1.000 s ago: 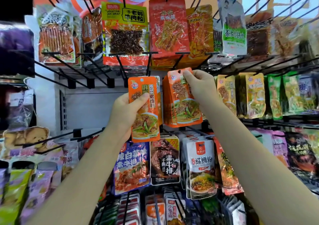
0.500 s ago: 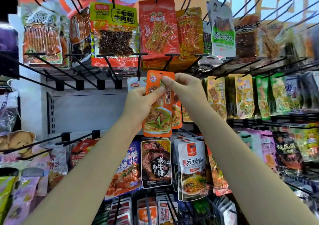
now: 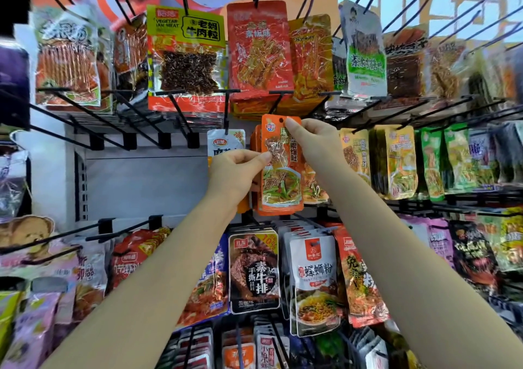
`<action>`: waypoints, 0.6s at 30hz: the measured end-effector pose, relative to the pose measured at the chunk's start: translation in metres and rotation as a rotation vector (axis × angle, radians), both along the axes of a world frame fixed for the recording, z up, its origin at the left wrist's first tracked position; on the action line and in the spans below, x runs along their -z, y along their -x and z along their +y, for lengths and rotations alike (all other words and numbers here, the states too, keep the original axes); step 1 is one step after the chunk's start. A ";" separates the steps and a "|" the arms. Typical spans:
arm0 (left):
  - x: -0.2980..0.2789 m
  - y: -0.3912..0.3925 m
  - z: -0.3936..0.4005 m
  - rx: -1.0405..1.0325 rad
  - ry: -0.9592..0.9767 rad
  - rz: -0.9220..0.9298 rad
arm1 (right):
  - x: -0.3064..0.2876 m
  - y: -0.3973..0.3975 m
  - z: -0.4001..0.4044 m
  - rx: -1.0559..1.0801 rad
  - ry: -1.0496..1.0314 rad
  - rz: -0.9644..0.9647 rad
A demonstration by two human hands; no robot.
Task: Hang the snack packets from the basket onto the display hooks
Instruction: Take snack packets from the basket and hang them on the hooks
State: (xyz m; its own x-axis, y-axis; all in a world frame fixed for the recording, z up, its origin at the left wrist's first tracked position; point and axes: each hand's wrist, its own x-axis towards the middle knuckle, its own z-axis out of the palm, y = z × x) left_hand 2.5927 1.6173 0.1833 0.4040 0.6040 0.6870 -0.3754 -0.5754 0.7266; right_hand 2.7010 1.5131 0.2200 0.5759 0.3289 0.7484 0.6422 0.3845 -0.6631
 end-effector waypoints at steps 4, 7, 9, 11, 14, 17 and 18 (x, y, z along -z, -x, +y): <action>0.003 0.001 0.003 -0.008 0.001 0.005 | -0.001 -0.001 0.002 0.005 0.030 -0.035; 0.003 0.001 0.002 -0.024 -0.003 -0.004 | -0.004 -0.002 0.006 0.031 0.020 -0.034; 0.003 0.002 0.001 -0.040 -0.018 0.000 | -0.005 -0.004 0.009 0.054 0.019 -0.038; 0.003 0.003 0.003 -0.066 -0.045 0.025 | -0.004 -0.008 0.012 0.099 0.030 -0.078; 0.006 0.009 0.006 -0.328 -0.316 0.100 | 0.002 -0.014 0.012 0.292 0.016 -0.247; 0.004 0.026 0.010 -0.647 -0.726 0.127 | 0.018 -0.020 0.005 0.510 0.011 -0.585; 0.001 0.032 0.015 -0.703 -0.843 0.151 | 0.025 -0.022 0.003 0.541 0.032 -0.691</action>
